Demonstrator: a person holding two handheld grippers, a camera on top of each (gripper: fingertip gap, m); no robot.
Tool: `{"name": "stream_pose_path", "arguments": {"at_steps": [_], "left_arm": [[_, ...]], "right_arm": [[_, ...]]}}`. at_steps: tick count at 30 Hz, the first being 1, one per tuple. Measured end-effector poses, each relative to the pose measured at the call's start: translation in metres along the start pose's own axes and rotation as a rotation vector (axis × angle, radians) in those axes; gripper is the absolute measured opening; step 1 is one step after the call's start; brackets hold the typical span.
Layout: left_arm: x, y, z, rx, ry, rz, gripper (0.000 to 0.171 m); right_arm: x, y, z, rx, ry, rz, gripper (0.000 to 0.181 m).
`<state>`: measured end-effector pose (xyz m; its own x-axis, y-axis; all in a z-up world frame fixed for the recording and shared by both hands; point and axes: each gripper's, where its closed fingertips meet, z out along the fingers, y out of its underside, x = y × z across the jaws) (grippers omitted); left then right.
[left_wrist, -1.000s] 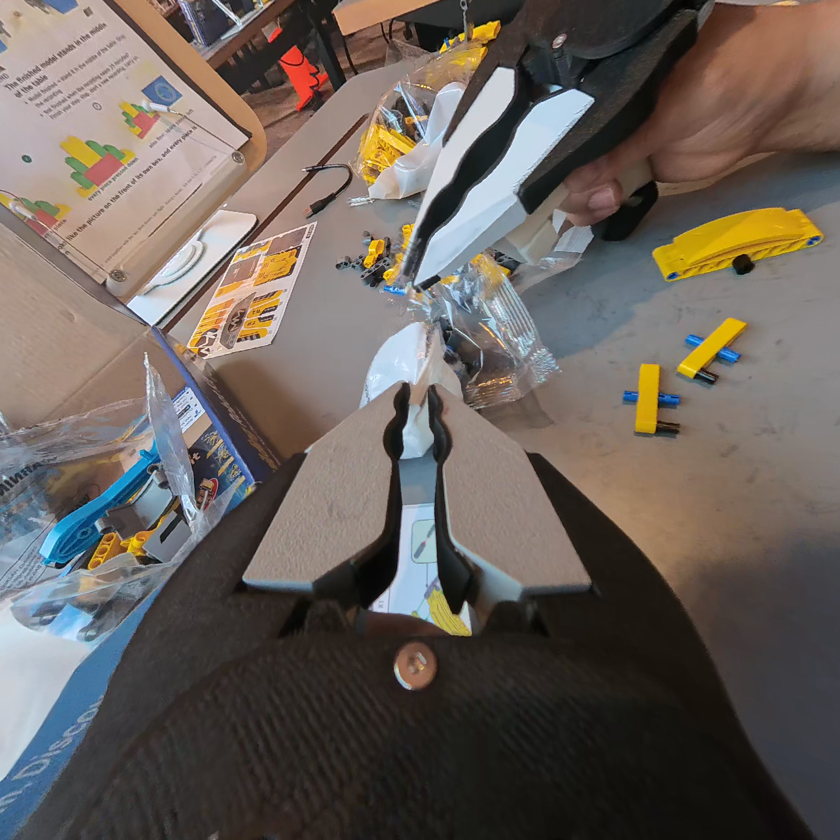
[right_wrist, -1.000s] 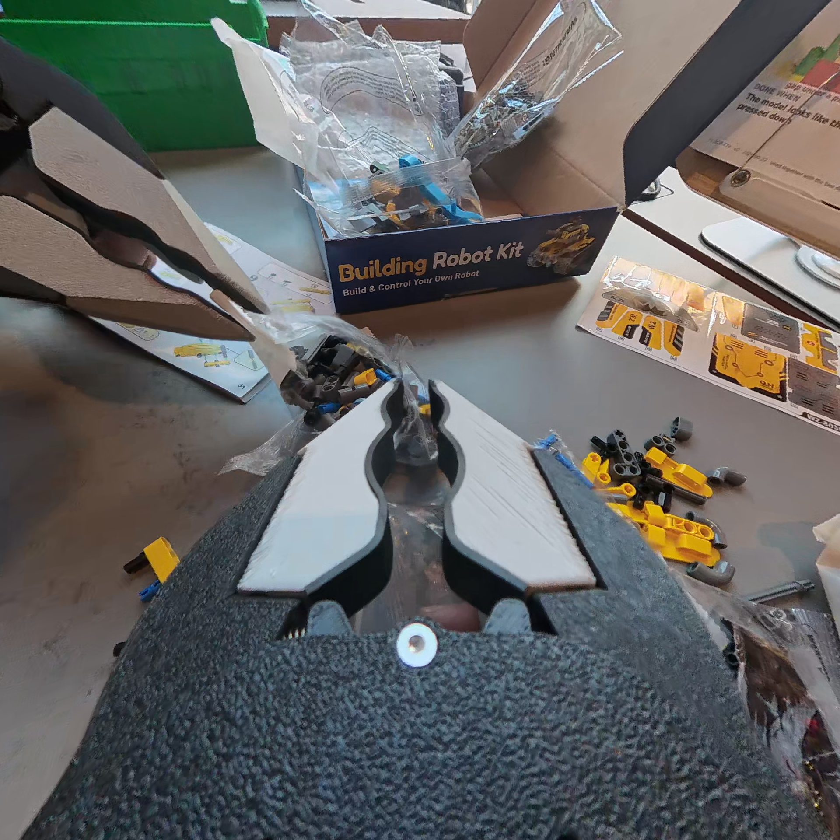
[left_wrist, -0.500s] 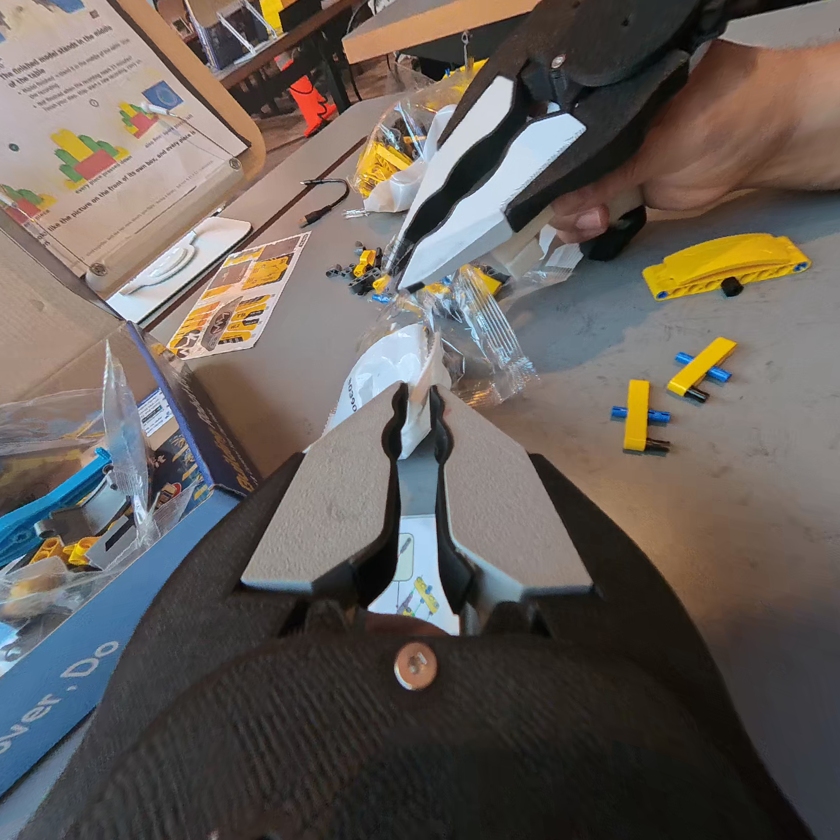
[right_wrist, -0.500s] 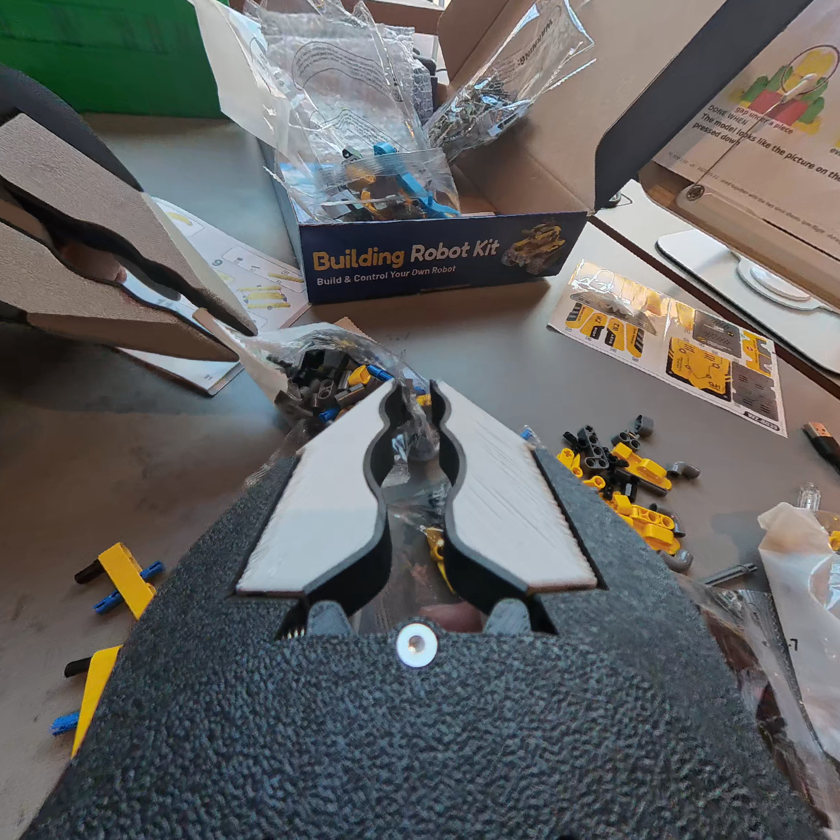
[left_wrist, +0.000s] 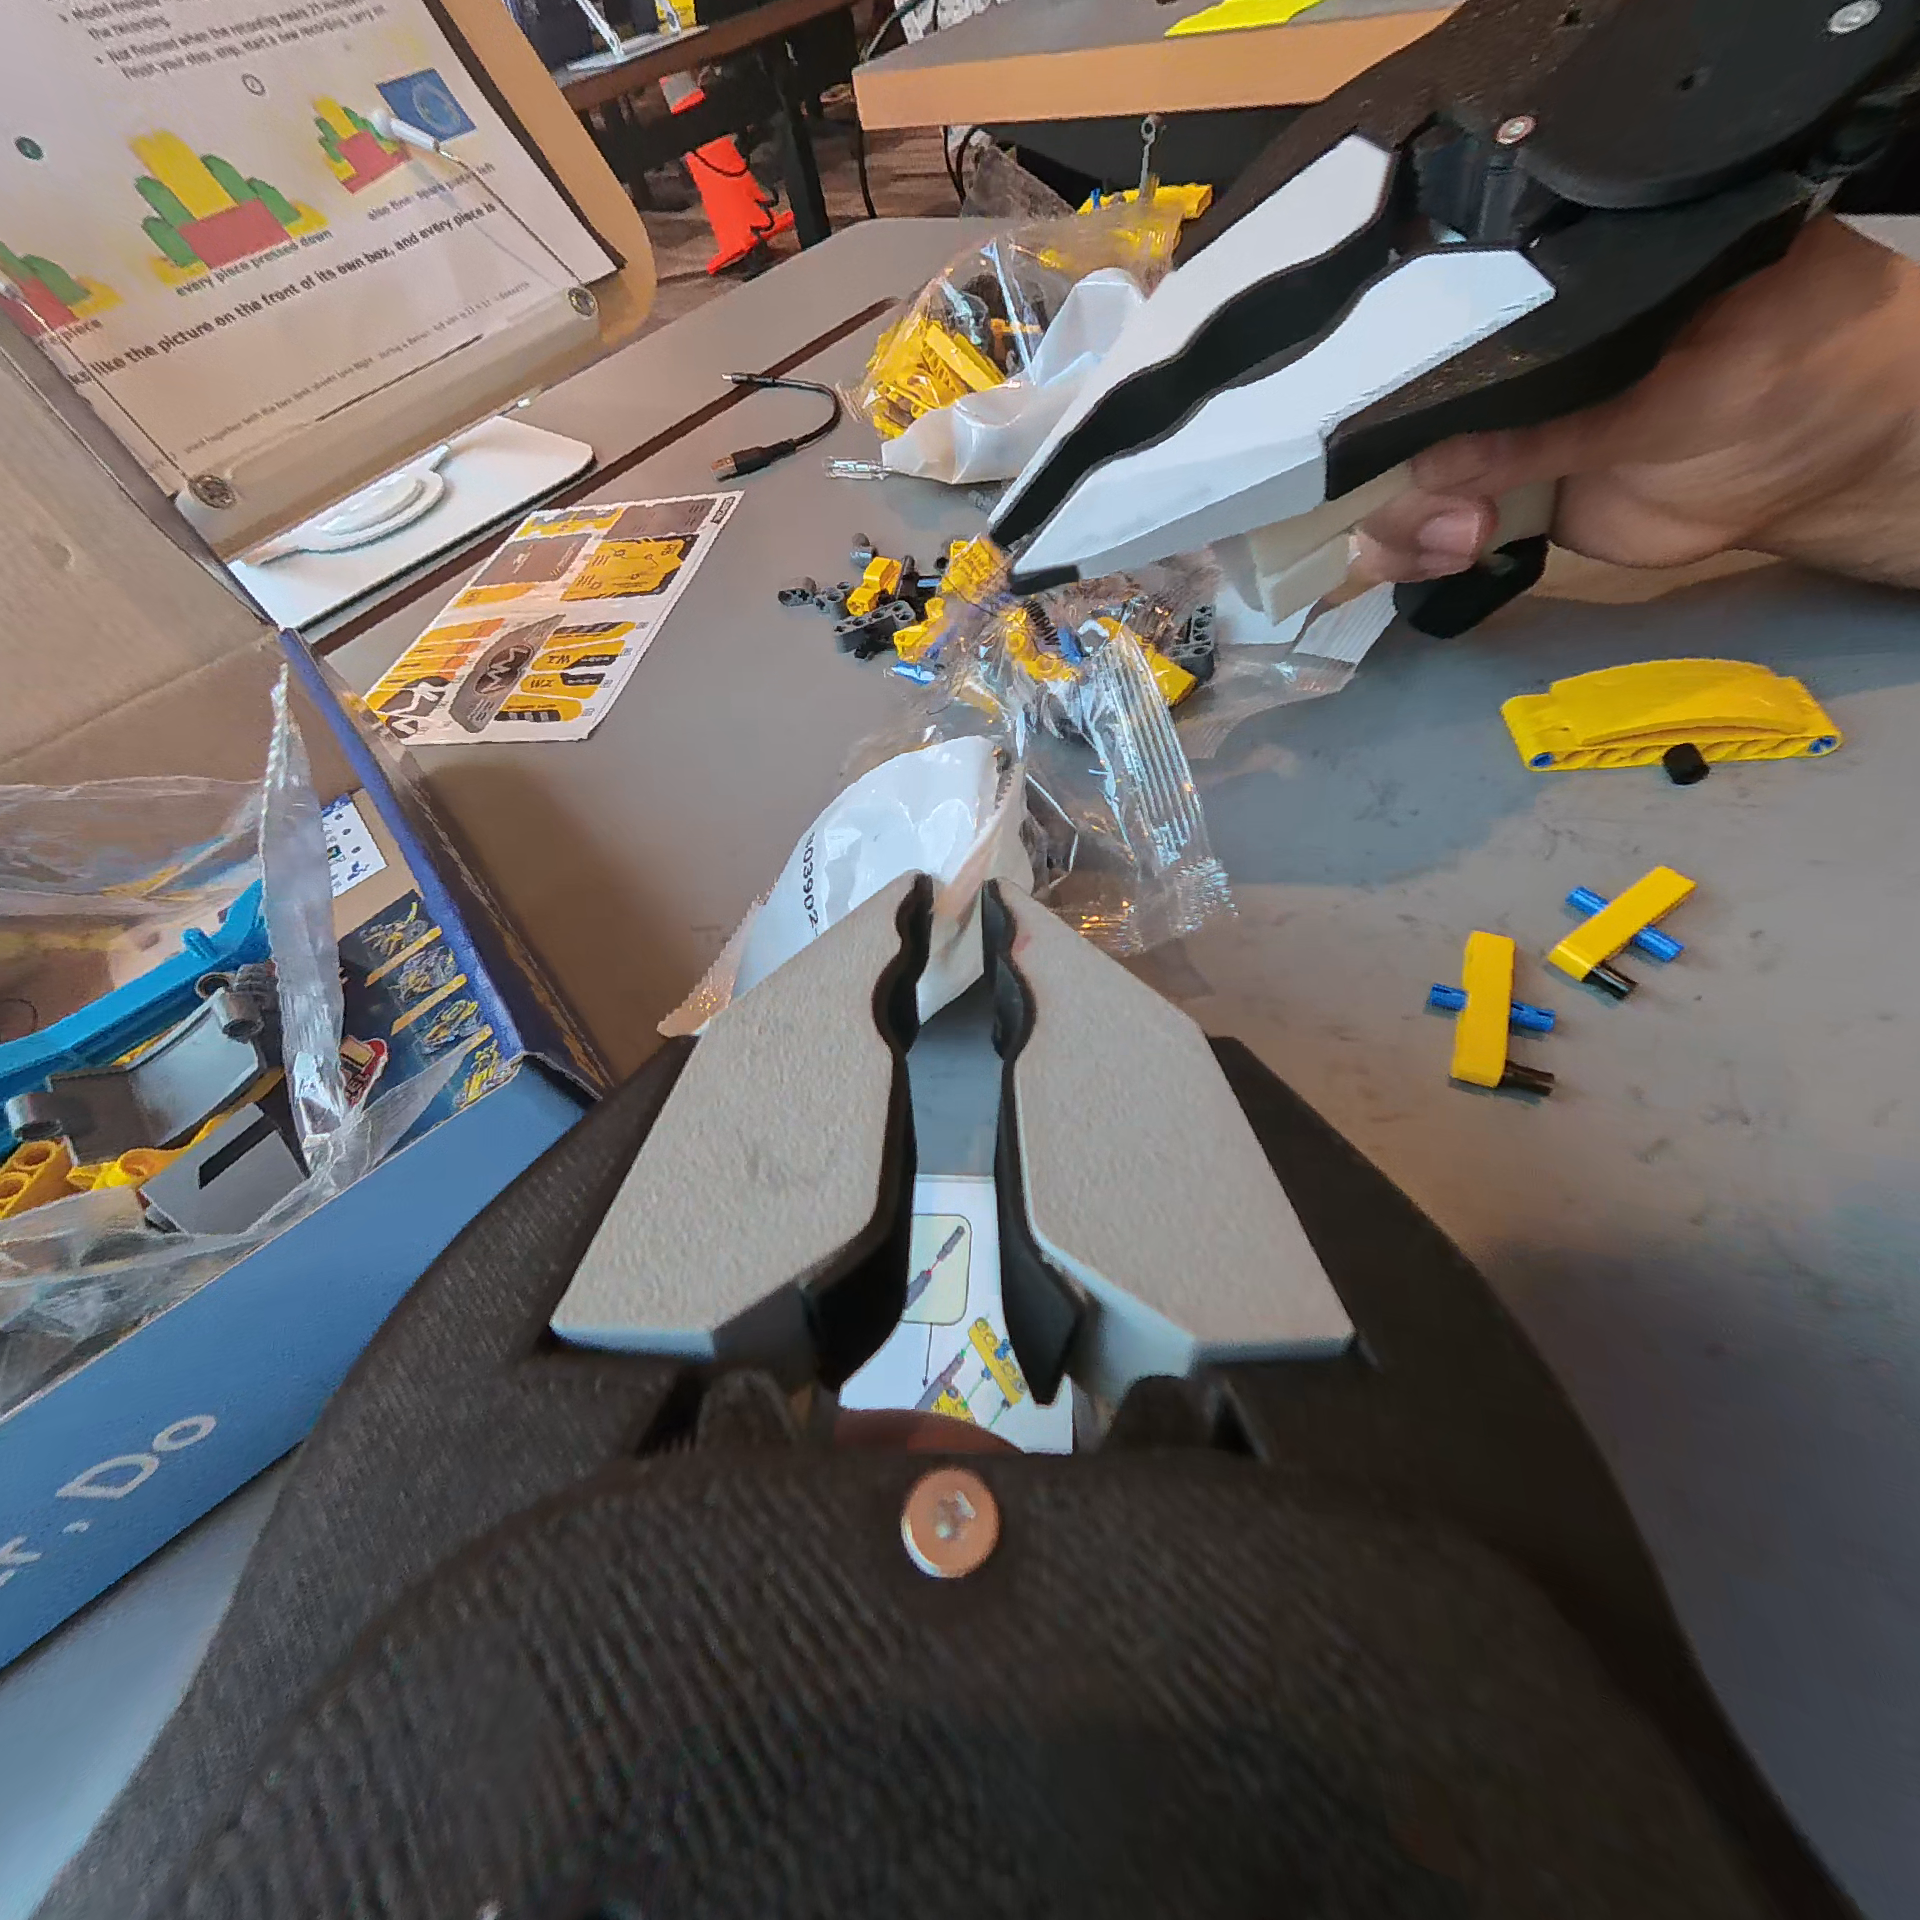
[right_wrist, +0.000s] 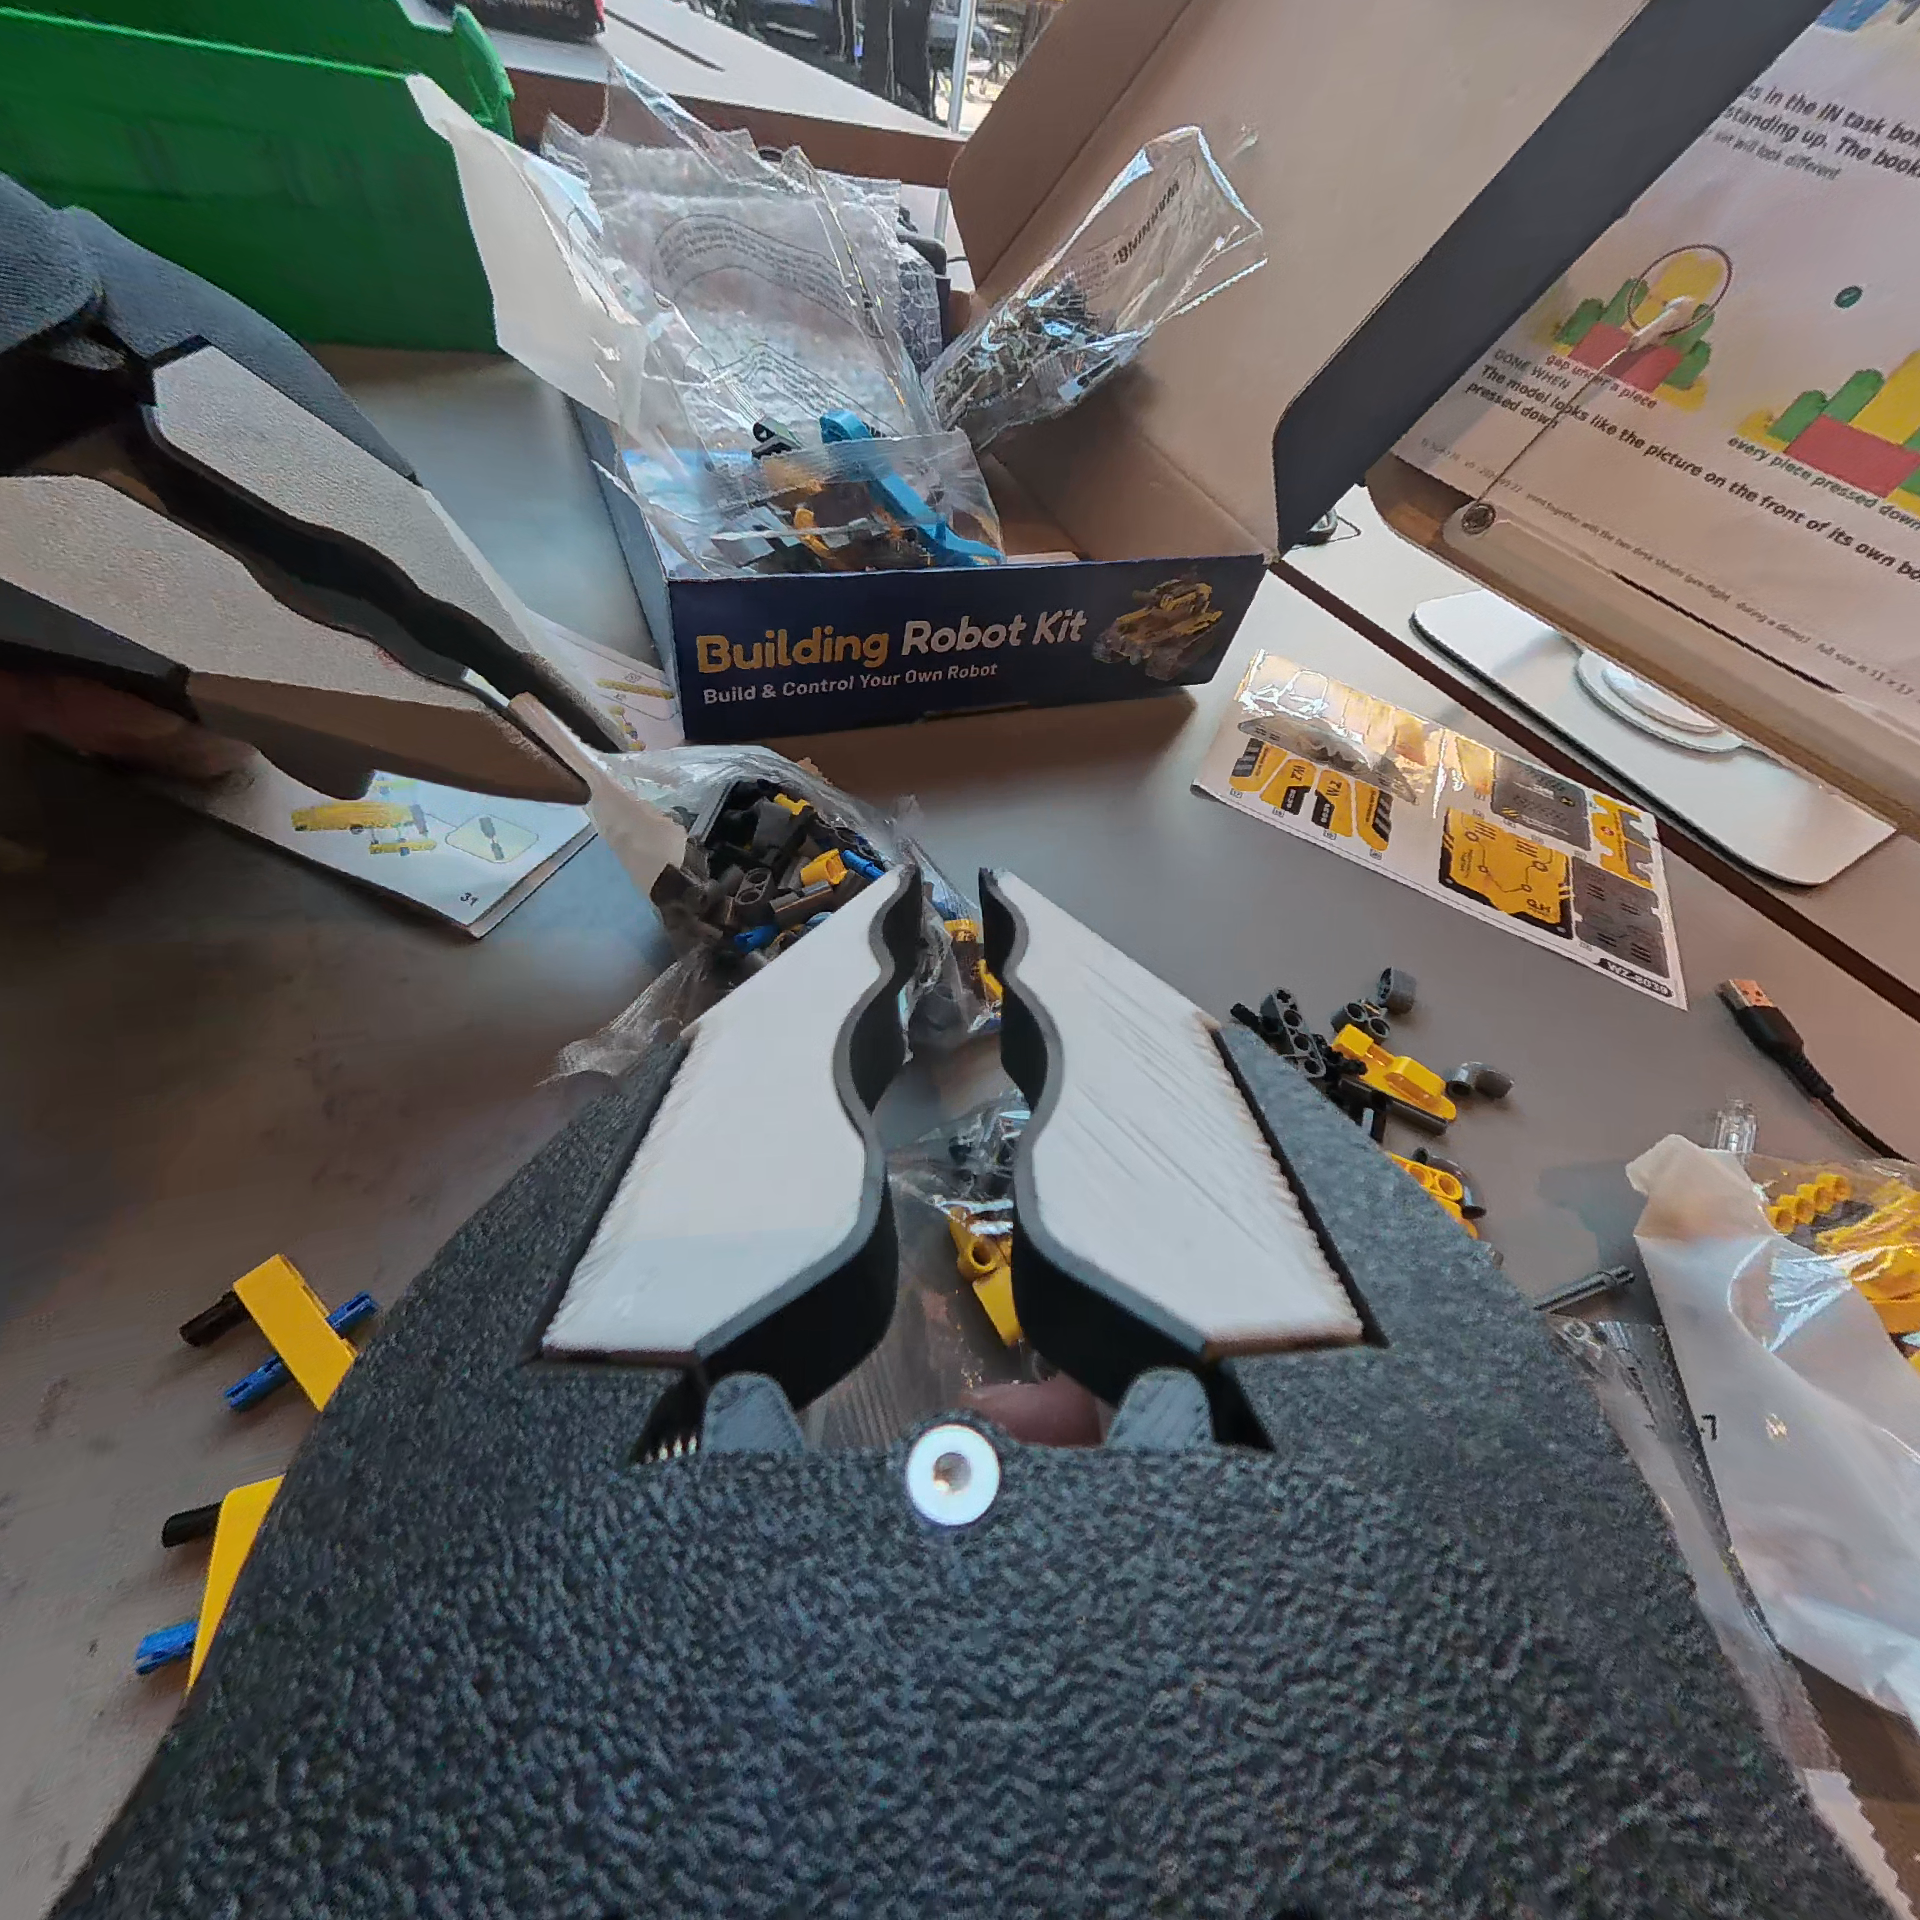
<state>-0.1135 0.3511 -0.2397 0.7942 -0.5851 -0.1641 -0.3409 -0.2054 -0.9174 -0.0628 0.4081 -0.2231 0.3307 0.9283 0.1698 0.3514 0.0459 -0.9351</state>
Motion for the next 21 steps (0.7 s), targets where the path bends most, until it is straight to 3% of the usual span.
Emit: {"name": "stream_pose_path", "arguments": {"at_steps": [4, 21], "left_arm": [[-0.005, -0.008, -0.003, 0.059, -0.024, -0.026, 0.005], [-0.008, -0.016, -0.005, 0.107, -0.054, -0.058, 0.005]], "right_arm": [[-0.001, 0.000, 0.001, 0.003, 0.000, 0.007, 0.010], [-0.009, -0.001, 0.005, 0.020, 0.001, -0.014, 0.010]]}}
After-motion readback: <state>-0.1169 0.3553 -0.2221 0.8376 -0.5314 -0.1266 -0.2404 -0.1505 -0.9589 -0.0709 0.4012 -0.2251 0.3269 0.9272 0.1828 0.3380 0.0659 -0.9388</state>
